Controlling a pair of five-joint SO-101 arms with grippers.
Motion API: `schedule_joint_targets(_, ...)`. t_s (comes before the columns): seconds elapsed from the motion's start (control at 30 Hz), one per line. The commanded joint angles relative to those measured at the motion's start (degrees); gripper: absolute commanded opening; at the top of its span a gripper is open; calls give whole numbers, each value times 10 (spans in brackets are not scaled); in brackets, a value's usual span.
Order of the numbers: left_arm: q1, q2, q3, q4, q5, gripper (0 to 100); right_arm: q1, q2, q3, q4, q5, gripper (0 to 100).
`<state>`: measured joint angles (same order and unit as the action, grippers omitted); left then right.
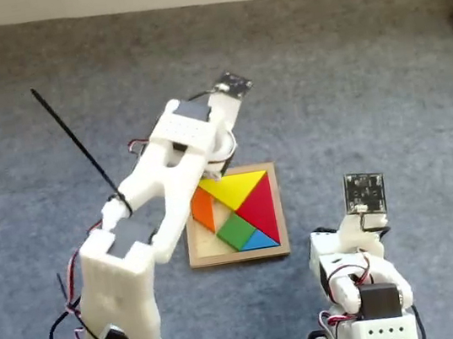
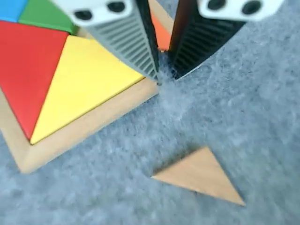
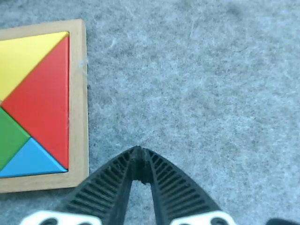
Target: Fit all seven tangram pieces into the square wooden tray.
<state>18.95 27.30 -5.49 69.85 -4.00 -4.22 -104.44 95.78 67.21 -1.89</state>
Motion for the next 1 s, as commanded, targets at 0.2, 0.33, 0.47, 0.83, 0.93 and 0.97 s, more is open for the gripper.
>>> schedule_joint_targets(0.2, -3, -286, 318, -312, 34, 6, 7, -7, 80, 4, -5, 5)
schedule_joint_targets(0.33, -13, -308, 364, -402, 70, 11, 7, -7, 80, 4, -5, 5)
schedule_joint_targets(0.47, -13, -291, 381, -503, 73, 11, 7, -7, 80, 4, -5, 5)
schedule_joint_targets(0.83, -6, -70, 235, -583, 73, 11, 7, -7, 80, 4, -5, 5)
schedule_joint_targets(0.93, -21, -37, 176, -535, 74, 11, 7, -7, 80, 4, -5, 5)
schedule_joint_targets(0.97, -23, -24, 160, -526, 82, 11, 7, -7, 80, 4, -5, 5)
